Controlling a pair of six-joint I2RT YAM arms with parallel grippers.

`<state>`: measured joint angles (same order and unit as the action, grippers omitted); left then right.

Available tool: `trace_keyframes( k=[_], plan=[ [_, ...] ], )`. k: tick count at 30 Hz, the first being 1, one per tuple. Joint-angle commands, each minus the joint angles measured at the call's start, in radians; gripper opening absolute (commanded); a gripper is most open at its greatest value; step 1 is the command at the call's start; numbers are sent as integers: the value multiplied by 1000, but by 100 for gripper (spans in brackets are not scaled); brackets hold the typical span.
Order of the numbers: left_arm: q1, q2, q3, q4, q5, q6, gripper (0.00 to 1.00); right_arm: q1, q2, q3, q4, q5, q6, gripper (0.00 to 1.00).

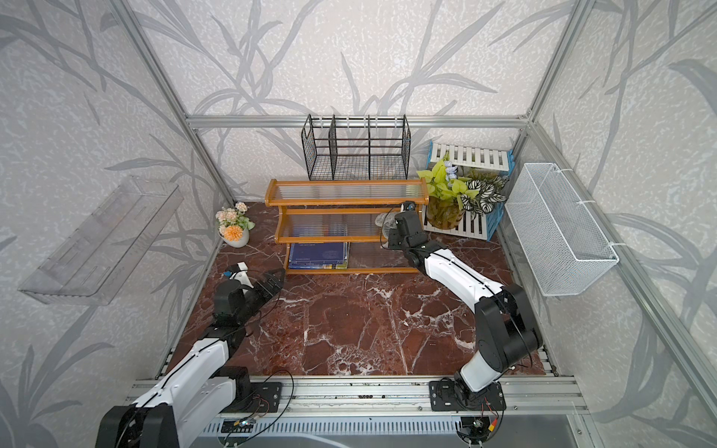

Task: Wipe the bookshelf clean with a cloth
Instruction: Wipe the dust from the shelf.

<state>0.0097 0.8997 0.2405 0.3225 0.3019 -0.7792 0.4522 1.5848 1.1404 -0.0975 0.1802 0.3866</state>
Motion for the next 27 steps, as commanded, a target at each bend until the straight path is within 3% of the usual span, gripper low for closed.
trace_keyframes(
  k=[1, 7, 16, 21, 27],
  plan=[
    [6, -10, 31, 10, 4, 0, 100, 17, -99, -41, 30, -113, -40, 0],
    [6, -9, 38, 7, -4, 4, 100, 136, -278, -142, 145, -55, -237, 0],
    [7, -20, 46, -4, -15, 8, 100, 272, -475, -207, 225, -113, -409, 0],
    [7, -21, 47, -1, -21, 5, 100, 333, -431, -75, 241, -155, -407, 0],
    [8, -27, 58, -12, -22, 10, 100, 374, -241, 178, 232, -154, -362, 0]
  ],
)
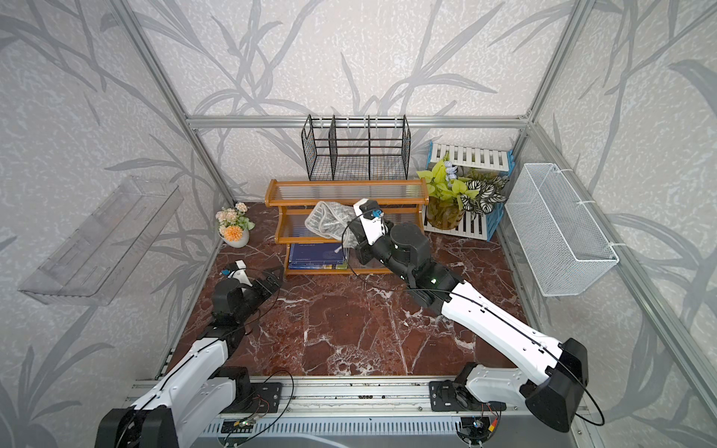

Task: Wipe the bookshelf clean with a cloth
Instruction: Wipe the dust from the shelf.

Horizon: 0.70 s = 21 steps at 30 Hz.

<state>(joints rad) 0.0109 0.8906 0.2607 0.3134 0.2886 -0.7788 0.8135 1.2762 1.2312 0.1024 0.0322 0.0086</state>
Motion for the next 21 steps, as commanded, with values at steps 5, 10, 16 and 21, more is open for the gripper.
trace_keyframes(
  k=[5, 10, 16, 21],
  plan=[
    [11, -11, 46, -3, -5, 11, 100, 18, 275, 311, -19, 36, 78, 0],
    [14, 5, 52, 9, 12, 4, 100, 29, 489, 524, -79, 117, 110, 0],
    [14, 19, 55, 21, 48, -14, 100, 39, 669, 728, -125, 187, 142, 0],
    [14, 40, 67, 14, 72, -7, 100, 52, 848, 998, -291, 228, 170, 0]
  ],
)
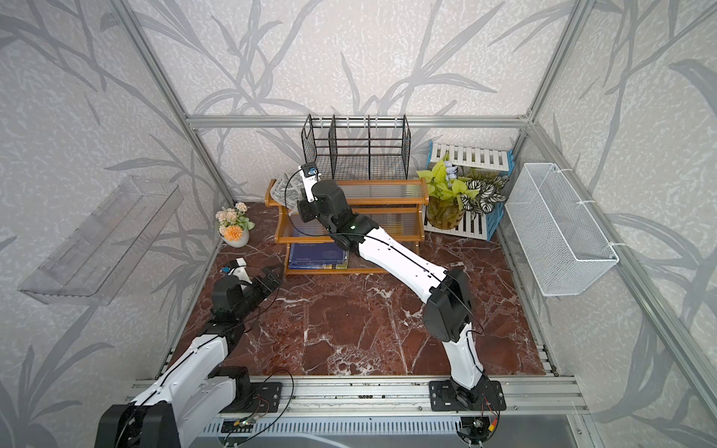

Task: Wipe the bookshelf clean with a cloth
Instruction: Wipe the dust from the shelf.

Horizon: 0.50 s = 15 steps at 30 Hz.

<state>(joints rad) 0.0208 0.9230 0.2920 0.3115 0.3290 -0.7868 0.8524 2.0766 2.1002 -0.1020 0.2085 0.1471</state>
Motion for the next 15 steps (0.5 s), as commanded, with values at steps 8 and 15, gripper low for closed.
trace_keyframes(
  k=[8, 15],
  plan=[
    [4, 12, 21, 28, 38, -3, 100, 17, 350, 645, -420, 102, 98, 0],
    [4, 7, 17, 37, 27, -6, 100, 17, 421, 717, -466, 113, 111, 0]
  ],
)
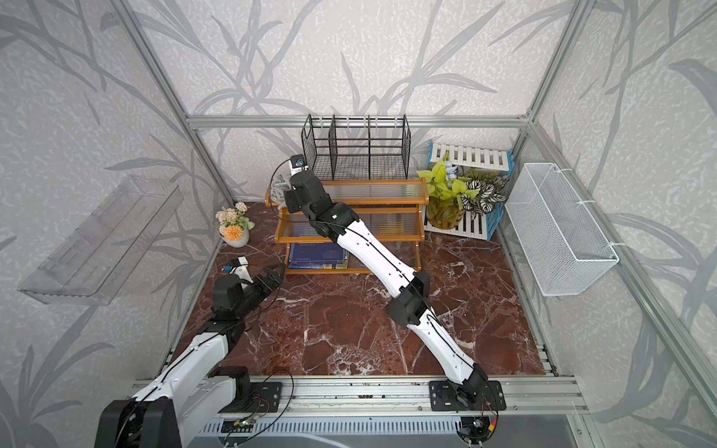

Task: Wipe the bookshelf clean with a cloth
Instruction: Wipe the dust from the shelf.

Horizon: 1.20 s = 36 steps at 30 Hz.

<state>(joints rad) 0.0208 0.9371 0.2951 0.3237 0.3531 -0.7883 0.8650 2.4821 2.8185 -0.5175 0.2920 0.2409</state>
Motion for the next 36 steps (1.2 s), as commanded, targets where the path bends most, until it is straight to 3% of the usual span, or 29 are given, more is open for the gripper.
trace_keyframes(
  k=[1, 8, 13, 18, 25, 32, 36],
  plan=[
    [5, -6, 14, 24, 4, -5, 100, 3, 13, -15, -55, 51, 17, 0],
    [4, -24, 7, 19, -11, -2, 100, -27, -65, -127, -118, 324, 41, 0],
    [4, -37, 5, 17, -28, 4, 100, -76, -255, -409, -60, 413, 57, 0],
    [4, -34, 3, 19, -30, 3, 100, -155, -470, -768, 59, 401, 101, 0],
    [5, -46, -1, 16, -38, 1, 100, -311, -696, -1078, 80, 369, 169, 0],
    [7, -48, -4, 20, -37, 1, 100, -443, -831, -1232, 76, 338, 202, 0],
    [6, -35, -2, 30, -34, -1, 100, -450, -838, -1254, 122, 181, 167, 0]
  ],
)
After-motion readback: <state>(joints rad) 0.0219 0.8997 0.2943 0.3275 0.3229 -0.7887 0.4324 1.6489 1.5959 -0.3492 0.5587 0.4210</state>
